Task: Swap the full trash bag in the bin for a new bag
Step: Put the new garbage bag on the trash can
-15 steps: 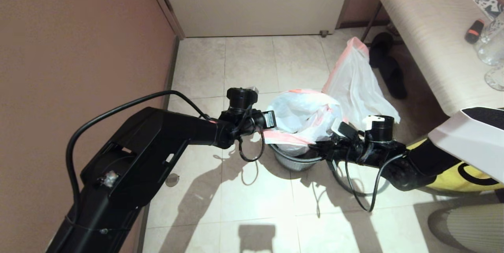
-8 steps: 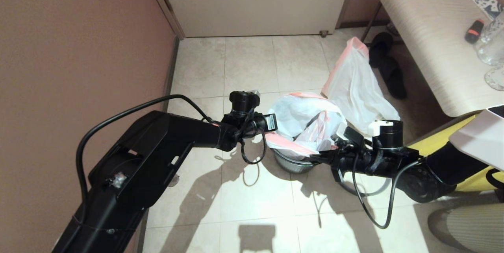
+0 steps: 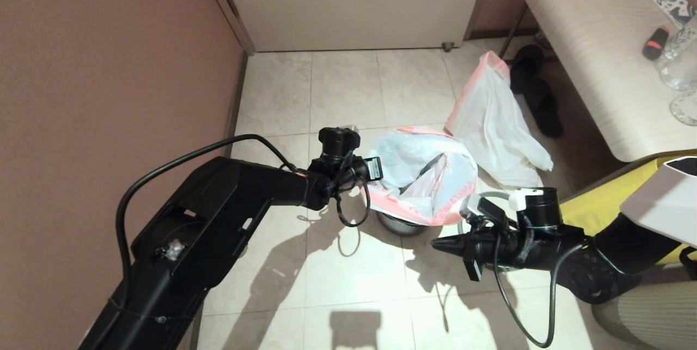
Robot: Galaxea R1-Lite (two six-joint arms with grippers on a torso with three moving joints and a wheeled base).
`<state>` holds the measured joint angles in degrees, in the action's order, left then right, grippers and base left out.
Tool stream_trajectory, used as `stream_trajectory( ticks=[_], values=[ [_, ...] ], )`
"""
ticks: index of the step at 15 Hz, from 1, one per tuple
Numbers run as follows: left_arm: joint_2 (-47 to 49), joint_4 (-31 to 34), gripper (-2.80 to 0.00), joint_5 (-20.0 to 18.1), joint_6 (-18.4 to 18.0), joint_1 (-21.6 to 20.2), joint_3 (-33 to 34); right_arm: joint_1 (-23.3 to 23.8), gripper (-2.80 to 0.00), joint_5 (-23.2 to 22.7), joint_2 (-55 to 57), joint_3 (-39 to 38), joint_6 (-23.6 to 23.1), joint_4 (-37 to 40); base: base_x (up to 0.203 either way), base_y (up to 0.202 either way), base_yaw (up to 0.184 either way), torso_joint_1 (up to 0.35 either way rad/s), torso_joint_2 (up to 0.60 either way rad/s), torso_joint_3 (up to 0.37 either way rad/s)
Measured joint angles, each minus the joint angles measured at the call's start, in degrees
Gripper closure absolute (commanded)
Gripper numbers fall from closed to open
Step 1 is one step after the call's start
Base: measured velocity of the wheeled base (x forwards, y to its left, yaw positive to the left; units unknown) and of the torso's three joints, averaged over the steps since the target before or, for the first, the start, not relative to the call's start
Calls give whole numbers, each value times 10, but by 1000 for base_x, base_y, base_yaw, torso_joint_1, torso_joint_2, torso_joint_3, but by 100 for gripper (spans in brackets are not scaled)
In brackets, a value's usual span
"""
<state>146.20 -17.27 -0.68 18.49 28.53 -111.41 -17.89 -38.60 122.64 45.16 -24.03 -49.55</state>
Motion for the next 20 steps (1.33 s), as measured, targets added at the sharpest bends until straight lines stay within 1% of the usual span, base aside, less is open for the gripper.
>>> stream_trajectory(
  ticks=[2, 4, 8, 11, 13, 16, 17, 18, 19, 20],
  values=[
    [0, 0, 0, 0, 0, 0, 0, 7, 0, 0, 23, 14, 11, -17, 0, 0, 0, 0, 0, 0],
    [1, 1, 0, 0, 0, 0, 0, 9, 0, 0, 23, 8, 28, -33, 0, 0, 0, 0, 0, 0],
    [2, 2, 0, 0, 0, 2, 0, 4, 0, 3, -15, -38, 19, -71, 0, 0, 0, 0, 0, 0],
    [4, 4, 0, 1, 0, 4, 1, 3, 0, 26, -22, -6, 20, -81, 0, 0, 0, 0, 0, 0],
    [4, 4, 0, 0, 2, 5, 4, 3, 0, 39, -20, 42, 24, -46, 0, 0, 0, 0, 0, 0],
    [2, 4, 0, 0, 9, 6, 4, 19, 0, 51, -16, 152, 68, 40, 0, 0, 0, 0, 0, 0],
    [1, 4, 0, 0, 9, 6, 4, 27, 0, 53, -16, 181, 67, 79, 0, 0, 0, 0, 0, 0],
    [0, 4, 0, 0, 9, 5, 4, 31, 0, 53, -21, 192, 57, 103, 0, 0, 0, 0, 0, 0],
    [0, 4, 0, 0, 9, 4, 3, 35, 0, 53, -29, 185, 40, 112, 0, 0, 0, 0, 0, 0],
    [-1, 4, 0, 0, 9, 3, 3, 38, -280, 53, -41, 157, 21, 114, 0, 0, 0, 0, 0, 0]
  ],
)
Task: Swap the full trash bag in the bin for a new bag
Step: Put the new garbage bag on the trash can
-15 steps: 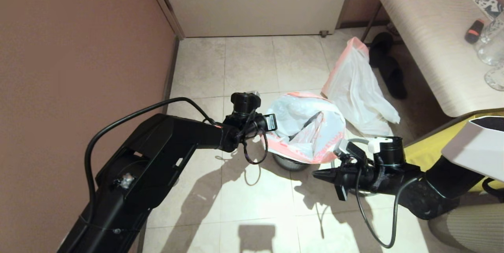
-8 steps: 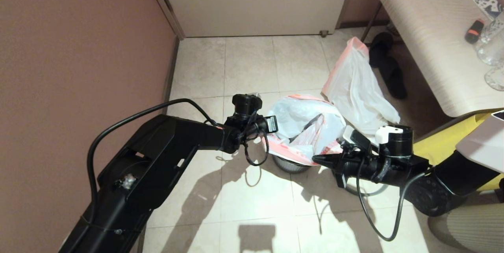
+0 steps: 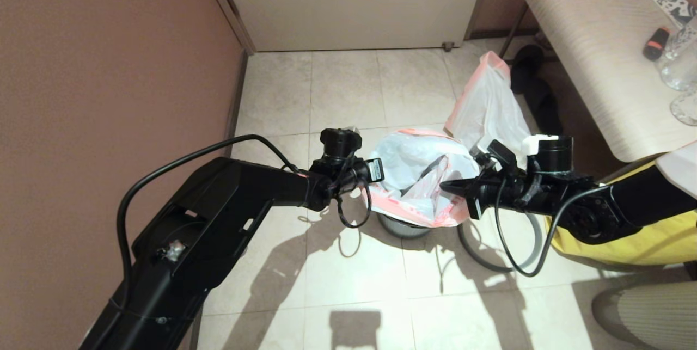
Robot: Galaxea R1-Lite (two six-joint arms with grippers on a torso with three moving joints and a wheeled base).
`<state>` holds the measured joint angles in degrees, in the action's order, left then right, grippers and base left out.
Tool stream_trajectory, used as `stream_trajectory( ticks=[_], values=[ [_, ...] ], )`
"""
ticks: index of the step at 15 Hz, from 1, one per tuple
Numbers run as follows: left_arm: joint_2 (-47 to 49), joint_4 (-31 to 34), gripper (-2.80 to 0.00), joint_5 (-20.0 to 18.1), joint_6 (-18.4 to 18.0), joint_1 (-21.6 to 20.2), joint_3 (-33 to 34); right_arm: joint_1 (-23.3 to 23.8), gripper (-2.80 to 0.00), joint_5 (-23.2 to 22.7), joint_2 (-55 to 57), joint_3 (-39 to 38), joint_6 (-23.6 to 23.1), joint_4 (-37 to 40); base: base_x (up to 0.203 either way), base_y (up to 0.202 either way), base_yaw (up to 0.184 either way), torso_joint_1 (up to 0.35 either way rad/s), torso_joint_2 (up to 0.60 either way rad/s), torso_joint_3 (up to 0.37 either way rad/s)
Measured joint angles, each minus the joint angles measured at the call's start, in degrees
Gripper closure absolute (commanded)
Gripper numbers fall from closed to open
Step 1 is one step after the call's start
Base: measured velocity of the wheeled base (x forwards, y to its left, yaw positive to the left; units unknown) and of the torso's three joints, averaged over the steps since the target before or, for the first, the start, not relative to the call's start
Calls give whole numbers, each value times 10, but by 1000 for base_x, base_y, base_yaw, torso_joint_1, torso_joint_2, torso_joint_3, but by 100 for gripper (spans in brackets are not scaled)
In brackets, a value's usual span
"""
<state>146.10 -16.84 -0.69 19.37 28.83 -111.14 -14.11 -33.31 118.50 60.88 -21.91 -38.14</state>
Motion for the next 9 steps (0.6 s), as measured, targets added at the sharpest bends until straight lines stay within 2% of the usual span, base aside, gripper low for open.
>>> stream_trajectory(
  ticks=[3, 7, 9],
  values=[
    [-1, 0, 0, -1, 0, 0, 0, 5, -280, 2, -37, -112, -66, -19, 0, 0, 0, 0, 0, 0],
    [1, 1, 0, 0, -2, 1, 0, -4, -280, 2, -7, -179, -110, -197, 0, 0, 0, 0, 0, 0],
    [1, 1, 0, -1, -2, 2, 0, -16, -280, 2, 13, -190, -123, -256, 0, 0, 0, 0, 0, 0]
  ],
)
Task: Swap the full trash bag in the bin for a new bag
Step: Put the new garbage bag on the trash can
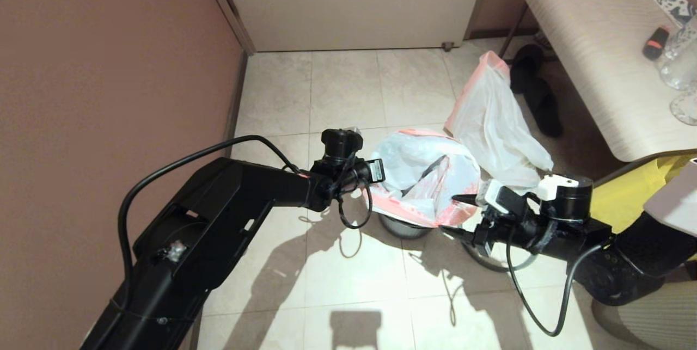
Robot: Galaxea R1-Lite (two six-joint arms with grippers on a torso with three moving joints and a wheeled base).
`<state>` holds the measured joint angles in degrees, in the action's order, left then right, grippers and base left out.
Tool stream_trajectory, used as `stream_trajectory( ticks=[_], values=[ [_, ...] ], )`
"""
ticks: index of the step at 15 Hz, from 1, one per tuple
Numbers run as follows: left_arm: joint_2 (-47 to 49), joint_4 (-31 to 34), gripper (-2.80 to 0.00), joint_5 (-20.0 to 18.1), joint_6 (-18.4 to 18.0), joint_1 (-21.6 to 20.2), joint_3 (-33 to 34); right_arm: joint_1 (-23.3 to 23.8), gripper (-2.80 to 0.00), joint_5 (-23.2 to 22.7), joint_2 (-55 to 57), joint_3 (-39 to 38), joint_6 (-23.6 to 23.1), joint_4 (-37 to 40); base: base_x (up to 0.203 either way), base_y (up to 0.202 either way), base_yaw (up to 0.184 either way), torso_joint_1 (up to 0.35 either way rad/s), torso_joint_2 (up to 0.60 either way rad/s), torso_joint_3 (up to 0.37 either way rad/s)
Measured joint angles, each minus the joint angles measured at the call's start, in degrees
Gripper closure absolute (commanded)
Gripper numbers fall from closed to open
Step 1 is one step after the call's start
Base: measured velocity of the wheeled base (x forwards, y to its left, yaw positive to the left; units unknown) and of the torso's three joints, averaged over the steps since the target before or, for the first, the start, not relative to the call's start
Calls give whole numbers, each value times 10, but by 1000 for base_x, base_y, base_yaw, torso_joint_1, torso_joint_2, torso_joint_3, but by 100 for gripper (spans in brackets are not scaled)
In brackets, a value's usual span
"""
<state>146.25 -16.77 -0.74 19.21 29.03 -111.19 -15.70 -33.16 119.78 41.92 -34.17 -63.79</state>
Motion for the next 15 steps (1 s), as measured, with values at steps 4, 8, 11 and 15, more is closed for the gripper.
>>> stream_trajectory(
  ticks=[4, 8, 11, 15],
  values=[
    [-1, 0, 0, -1, 1, -1, 1, -16, -280, 6, 38, 20, -7, -27, 0, 0, 0, 0, 0, 0],
    [-2, 0, 0, -2, 1, -1, 1, -18, -280, 16, 74, 38, 0, -71, 0, 0, 0, 0, 0, 0],
    [-3, 9, 0, -7, 2, -2, 1, -20, -280, 16, 90, 47, -2, -72, 0, 0, 0, 0, 0, 0],
    [-7, 11, 0, -13, 16, -2, -1, -8, -280, 9, 100, 47, -4, -77, 0, 0, 0, 0, 0, 0]
  ],
)
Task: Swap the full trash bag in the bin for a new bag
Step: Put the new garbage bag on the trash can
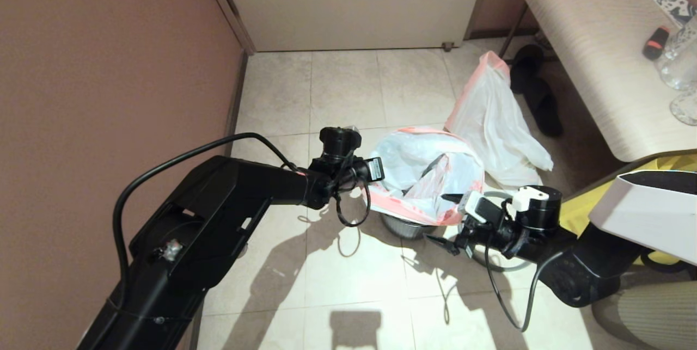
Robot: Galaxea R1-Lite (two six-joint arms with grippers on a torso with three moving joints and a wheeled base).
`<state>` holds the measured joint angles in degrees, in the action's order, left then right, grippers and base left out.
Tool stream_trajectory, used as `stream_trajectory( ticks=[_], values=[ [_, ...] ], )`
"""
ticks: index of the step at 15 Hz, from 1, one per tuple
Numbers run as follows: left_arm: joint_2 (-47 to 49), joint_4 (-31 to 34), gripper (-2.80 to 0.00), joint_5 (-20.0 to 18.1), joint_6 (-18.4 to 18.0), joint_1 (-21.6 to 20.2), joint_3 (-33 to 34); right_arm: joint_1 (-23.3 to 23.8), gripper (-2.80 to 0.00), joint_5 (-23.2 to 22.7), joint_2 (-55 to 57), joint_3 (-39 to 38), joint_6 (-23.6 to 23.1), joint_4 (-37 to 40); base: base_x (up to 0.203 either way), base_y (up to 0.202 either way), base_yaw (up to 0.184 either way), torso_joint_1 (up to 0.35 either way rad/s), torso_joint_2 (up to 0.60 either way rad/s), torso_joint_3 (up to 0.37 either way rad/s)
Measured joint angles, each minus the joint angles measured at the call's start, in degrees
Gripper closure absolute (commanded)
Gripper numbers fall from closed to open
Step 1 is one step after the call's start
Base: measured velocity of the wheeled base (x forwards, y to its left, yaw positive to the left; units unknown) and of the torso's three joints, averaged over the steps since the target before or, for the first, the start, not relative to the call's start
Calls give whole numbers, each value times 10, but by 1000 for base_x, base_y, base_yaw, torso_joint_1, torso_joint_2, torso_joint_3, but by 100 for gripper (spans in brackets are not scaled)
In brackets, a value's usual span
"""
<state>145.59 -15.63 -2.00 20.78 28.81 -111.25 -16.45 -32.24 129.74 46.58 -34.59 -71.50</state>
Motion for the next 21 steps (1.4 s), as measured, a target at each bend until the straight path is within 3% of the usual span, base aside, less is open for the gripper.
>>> stream_trajectory(
  ticks=[5, 6, 21],
  values=[
    [-4, 0, 0, 0, 1, 0, 0, 4, -280, -1, 14, 18, -2, -7, 0, 0, 0, 0, 0, 0],
    [-5, 1, 0, 0, 2, -1, 0, 5, 0, -2, 16, 23, -2, -7, 0, 0, 0, 0, 0, 0],
    [-6, 1, 0, 0, 4, -1, 0, 9, 0, -38, 0, -10, 11, 17, 0, 0, 0, 0, 0, 0]
  ],
)
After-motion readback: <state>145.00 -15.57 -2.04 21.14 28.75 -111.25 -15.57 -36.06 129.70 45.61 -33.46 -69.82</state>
